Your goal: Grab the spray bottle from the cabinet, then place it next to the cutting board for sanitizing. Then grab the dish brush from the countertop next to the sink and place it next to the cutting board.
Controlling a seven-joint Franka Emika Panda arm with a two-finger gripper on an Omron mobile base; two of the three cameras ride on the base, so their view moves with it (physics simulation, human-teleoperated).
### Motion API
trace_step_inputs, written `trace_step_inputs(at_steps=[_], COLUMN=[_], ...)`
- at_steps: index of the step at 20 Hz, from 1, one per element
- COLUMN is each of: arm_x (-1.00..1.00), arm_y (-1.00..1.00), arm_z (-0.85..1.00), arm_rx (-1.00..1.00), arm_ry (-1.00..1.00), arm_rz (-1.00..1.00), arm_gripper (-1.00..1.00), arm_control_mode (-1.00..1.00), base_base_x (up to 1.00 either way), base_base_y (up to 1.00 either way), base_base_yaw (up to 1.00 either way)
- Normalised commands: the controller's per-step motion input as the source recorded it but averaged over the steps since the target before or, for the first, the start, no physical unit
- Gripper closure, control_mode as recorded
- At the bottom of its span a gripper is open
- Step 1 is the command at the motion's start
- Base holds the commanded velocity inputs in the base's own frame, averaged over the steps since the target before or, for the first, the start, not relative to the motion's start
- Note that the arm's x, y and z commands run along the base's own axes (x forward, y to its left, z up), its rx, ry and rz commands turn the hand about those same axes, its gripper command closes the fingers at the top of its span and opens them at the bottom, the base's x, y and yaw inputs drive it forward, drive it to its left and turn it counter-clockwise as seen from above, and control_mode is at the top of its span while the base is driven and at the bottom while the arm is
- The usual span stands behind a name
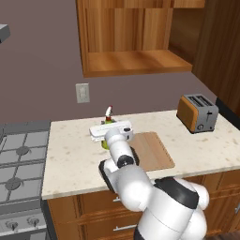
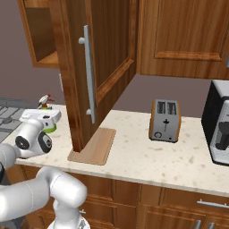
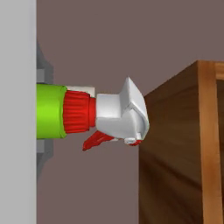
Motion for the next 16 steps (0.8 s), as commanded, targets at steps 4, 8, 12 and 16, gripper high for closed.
trace_step_inputs(at_steps=[4,8,12,16], arm_x=[0.03,0.09,0.13,0.05], arm_y=[0.0,0.0,0.0,0.0], arm_z=[-0.36,-0.41,-0.43,-0.32], arm_rx=[0.0,0.02,0.0,0.0], arm_ry=[0.14,0.19,0.13,-0.01], arm_rz=[0.05,0.04,0.03,0.01], arm_gripper=[1.0,1.0,1.0,1.0], arm_control_mode=[-1.0,-1.0,-1.0,-1.0], base_base_x=[0.0,0.0,0.0,0.0], base_base_y=[0.0,0.0,0.0,0.0], base_base_yaw=[0.0,0.0,0.0,0.0])
